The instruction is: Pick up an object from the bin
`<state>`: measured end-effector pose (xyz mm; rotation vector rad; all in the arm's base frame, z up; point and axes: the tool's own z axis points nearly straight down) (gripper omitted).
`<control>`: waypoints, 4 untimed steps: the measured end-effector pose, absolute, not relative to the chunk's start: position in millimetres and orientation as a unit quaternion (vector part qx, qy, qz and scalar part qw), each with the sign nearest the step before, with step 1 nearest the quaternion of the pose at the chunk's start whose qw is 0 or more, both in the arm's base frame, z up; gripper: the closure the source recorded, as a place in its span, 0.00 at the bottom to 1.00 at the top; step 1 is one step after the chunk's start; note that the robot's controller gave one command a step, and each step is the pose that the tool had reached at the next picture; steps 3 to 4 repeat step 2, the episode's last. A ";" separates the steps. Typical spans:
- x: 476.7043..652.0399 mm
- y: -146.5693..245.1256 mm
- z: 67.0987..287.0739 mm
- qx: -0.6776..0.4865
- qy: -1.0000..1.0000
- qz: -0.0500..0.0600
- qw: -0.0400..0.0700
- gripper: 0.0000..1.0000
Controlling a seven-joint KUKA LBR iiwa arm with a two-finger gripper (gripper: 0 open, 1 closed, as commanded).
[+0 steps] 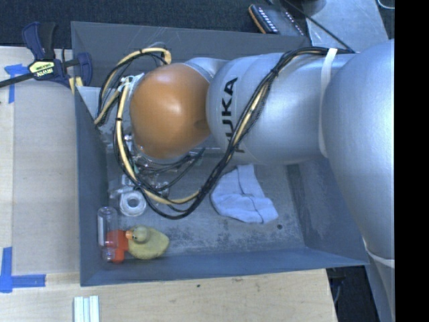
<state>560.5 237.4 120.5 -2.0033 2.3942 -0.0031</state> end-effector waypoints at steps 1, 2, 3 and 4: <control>559.9 237.2 126.1 -0.641 0.767 0.000 0.009 1.00; 559.3 237.0 135.3 -0.641 0.767 0.000 0.008 1.00; 559.3 237.0 135.3 -0.641 0.767 0.000 0.008 1.00; 559.3 237.0 135.3 -0.641 0.767 0.000 0.008 1.00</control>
Offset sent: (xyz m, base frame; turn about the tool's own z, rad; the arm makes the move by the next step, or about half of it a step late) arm -0.0001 -0.0001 0.0471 0.0000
